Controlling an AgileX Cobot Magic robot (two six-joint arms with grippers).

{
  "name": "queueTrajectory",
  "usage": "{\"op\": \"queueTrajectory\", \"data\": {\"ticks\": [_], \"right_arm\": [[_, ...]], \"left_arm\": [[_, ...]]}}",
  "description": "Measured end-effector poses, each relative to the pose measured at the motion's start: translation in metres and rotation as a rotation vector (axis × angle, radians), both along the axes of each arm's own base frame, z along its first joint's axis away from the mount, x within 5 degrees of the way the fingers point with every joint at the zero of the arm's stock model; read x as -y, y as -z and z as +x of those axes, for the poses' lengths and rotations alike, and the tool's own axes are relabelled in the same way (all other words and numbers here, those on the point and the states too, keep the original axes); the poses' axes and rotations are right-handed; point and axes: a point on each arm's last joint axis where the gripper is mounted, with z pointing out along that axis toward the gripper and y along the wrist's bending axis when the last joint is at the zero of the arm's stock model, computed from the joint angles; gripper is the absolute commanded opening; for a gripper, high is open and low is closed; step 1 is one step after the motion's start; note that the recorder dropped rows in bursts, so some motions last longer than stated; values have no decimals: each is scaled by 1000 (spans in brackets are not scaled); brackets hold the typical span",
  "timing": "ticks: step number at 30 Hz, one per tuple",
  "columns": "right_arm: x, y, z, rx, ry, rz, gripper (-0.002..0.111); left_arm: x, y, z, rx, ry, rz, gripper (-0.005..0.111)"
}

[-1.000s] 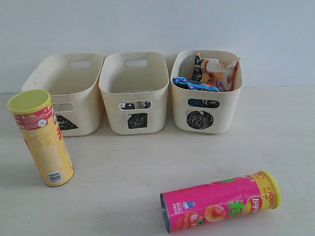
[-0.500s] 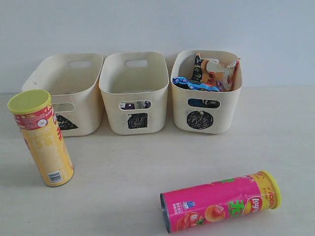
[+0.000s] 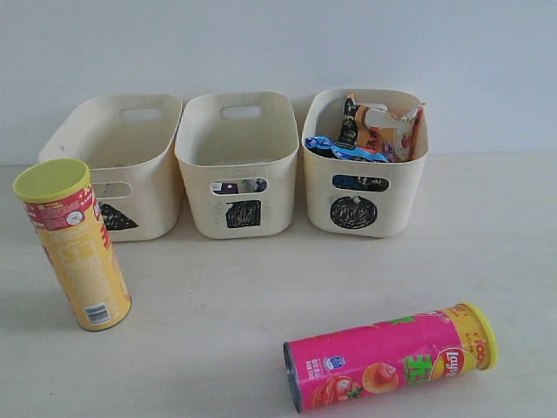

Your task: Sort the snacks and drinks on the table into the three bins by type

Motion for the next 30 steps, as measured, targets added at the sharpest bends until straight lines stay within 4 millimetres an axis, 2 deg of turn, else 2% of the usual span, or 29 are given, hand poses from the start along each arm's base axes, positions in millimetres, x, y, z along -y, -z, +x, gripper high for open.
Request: {"op": "queueTrajectory", "data": {"ticks": [13,17,24,30], "right_arm": [[-2,5,-4,-4,-19,41,0],[-3,16,-9,17,-28,47,0],[-5,47,-6,-48,-35,100,0],[-5,50,-6,-45,-37,114,0]], "left_arm": [[0,0,0,0,0,0,4],[0,0,0,0,0,0,4],[0,0,0,0,0,0,4],[0,0,0,0,0,0,4]]}}
